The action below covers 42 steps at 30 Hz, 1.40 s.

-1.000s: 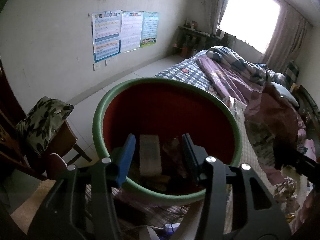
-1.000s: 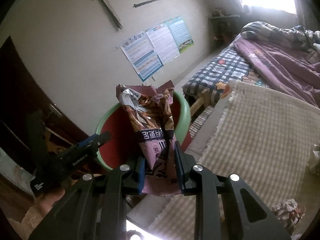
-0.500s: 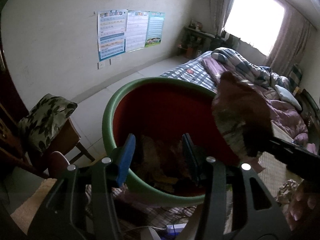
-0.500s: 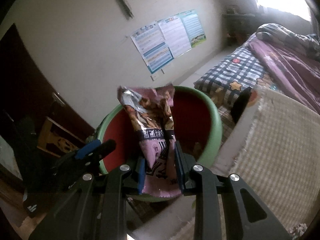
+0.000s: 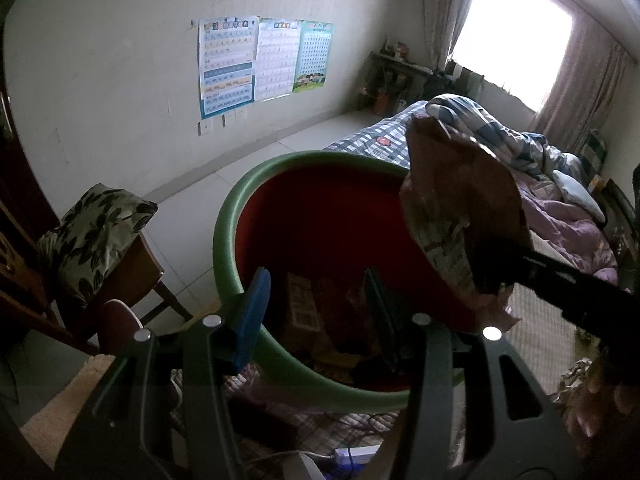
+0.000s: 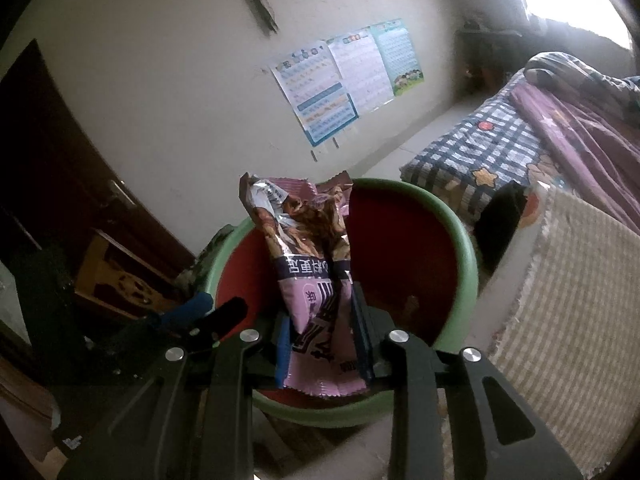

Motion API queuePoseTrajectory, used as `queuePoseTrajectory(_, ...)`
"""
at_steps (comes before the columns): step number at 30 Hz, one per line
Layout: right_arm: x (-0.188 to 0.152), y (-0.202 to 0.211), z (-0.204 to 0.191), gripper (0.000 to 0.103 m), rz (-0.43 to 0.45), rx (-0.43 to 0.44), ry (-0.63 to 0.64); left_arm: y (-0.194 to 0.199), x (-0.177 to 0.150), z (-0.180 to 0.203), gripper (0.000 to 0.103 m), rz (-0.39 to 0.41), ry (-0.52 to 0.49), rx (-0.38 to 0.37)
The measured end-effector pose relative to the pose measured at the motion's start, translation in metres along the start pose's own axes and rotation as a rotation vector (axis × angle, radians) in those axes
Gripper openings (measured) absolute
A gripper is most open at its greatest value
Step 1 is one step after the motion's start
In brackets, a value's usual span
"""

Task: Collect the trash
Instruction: 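Open both grippers to drop the carton and snack bag into the basin, then move both grippers back to the mat toward the remaining wrappers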

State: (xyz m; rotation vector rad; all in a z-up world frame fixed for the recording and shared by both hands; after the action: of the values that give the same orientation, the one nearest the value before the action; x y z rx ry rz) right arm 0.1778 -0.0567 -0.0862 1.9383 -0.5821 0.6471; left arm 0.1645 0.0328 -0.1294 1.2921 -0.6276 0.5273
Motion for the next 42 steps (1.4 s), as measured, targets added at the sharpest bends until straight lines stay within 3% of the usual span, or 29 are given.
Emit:
queuePoseTrajectory(7, 0.001, 0.002, 0.001, 0.040, 0.014, 0.016, -0.019, -0.002, -0.002, -0.005, 0.047, -0.004, 0.005, 0.004)
queuePoseTrajectory(24, 0.010, 0.064, 0.013, 0.041, 0.105, -0.008, -0.021, -0.003, -0.003, 0.002, 0.047, -0.004, 0.004, 0.002)
queuePoseTrajectory(34, -0.032, 0.103, 0.067, 0.041, 0.072, -0.119, -0.063, 0.012, -0.015, 0.016, 0.047, 0.020, -0.023, 0.029)
queuePoseTrajectory(38, -0.059, 0.122, 0.097, 0.041, 0.047, -0.169, -0.109, 0.024, -0.021, 0.016, 0.047, 0.030, -0.016, 0.055)
queuePoseTrajectory(42, -0.083, 0.150, 0.131, 0.041, 0.058, -0.221, -0.184, 0.036, -0.031, 0.032, 0.048, 0.021, -0.026, 0.035)
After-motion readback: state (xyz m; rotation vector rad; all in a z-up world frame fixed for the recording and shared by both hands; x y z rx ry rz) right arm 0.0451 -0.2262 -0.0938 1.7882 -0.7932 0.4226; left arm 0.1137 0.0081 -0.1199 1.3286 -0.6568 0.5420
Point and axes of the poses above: each gripper's, at about its wrist camera, not at the fingertips, and y roughly against the way its jaws point, z to its right, x to its top, the point moved 7 cm from there along -y, roughly the way its jaws point, and after that the axes turned 1 degree about y, right-handed, at the moved point
